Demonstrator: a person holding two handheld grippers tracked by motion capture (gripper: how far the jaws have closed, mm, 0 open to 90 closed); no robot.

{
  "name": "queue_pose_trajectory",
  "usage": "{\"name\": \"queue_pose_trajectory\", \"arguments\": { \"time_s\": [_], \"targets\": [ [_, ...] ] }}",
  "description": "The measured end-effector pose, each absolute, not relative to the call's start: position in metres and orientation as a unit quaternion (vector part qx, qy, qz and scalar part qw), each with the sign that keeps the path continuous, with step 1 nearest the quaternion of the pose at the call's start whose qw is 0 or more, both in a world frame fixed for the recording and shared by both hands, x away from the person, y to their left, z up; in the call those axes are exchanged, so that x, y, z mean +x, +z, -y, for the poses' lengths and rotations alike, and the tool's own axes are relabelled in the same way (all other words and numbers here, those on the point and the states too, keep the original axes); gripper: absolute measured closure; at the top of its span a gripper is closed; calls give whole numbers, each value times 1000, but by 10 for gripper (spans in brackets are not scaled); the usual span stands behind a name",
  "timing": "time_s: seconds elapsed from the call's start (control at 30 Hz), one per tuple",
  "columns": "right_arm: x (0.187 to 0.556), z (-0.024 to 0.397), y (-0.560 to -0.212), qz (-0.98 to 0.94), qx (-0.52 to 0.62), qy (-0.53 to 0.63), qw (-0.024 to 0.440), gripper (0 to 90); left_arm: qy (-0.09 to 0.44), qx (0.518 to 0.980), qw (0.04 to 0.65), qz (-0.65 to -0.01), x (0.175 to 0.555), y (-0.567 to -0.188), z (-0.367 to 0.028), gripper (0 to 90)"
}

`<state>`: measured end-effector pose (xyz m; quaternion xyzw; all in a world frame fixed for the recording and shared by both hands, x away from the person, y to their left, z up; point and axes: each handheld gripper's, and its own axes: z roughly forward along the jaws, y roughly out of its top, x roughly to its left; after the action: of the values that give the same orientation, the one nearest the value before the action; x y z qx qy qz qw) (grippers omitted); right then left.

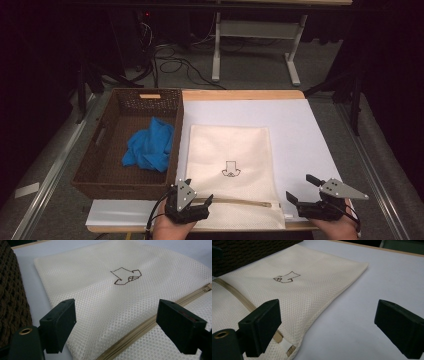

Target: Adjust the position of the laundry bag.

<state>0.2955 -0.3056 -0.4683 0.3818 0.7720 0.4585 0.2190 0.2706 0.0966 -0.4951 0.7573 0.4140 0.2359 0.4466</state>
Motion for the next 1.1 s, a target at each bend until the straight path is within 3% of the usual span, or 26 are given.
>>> {"name": "queue_pose_trajectory", "arguments": {
  "time_s": [0.33, 0.8, 1.1],
  "targets": [
    [297, 303, -466, -789, 361, 450, 211, 135, 233, 757, 448, -414, 270, -493, -97, 169],
    [300, 297, -468, -794, 354, 448, 211, 136, 223, 759, 451, -413, 271, -493, -96, 185],
    [313, 266, -483, -803, 361, 433, 193, 116, 213, 765, 440, -418, 272, -497, -94, 186]
  ]
}}
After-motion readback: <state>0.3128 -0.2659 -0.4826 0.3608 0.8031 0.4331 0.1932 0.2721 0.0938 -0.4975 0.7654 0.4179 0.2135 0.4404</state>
